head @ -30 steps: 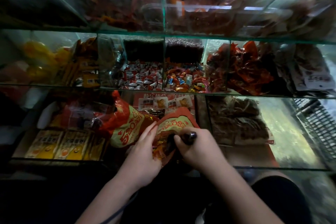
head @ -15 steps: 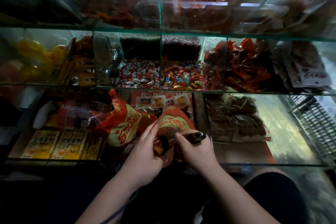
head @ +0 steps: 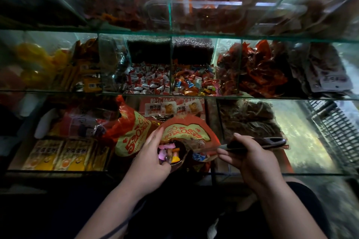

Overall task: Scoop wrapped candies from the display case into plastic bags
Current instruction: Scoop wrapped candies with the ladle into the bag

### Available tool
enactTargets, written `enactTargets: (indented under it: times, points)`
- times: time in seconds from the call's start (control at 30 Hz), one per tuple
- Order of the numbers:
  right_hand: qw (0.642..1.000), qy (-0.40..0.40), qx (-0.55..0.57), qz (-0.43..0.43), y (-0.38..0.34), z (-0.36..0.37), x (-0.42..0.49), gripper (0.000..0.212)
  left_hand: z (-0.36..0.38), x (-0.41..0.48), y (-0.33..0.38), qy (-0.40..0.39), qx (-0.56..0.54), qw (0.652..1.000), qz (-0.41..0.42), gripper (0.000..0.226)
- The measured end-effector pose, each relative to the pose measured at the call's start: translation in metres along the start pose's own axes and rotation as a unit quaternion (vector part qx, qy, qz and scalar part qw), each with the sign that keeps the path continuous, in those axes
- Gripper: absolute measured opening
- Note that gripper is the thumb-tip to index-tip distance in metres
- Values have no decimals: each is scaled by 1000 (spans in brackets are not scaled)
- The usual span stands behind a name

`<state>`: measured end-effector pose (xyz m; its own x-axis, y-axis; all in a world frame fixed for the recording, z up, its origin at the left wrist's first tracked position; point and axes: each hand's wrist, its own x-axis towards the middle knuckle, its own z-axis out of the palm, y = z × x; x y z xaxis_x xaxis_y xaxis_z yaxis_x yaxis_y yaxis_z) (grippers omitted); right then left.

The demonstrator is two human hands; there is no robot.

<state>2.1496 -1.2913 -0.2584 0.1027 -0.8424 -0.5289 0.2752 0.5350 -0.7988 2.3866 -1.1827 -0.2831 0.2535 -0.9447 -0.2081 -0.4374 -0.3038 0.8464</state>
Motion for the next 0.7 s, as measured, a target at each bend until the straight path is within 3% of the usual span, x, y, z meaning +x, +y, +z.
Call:
enactTargets:
  times: [0.2, 0.33, 0.53, 0.7]
  points:
    - [999, -45, -3, -26, -2, -20, 2, 10, 2, 2, -5, 20, 19, 1000, 4, 96]
    - [997, -42, -15, -65, -5, -27, 4, 24, 4, 3, -4, 20, -1, 1000, -6, 98]
    - [995, -44, -25, -81, -11, -30, 0, 11, 2, 4, -5, 27, 11, 1000, -1, 100]
    - [995, -37, -33, -86, -18, -28, -8, 21, 4, 6, -1, 29, 37, 999, 15, 103]
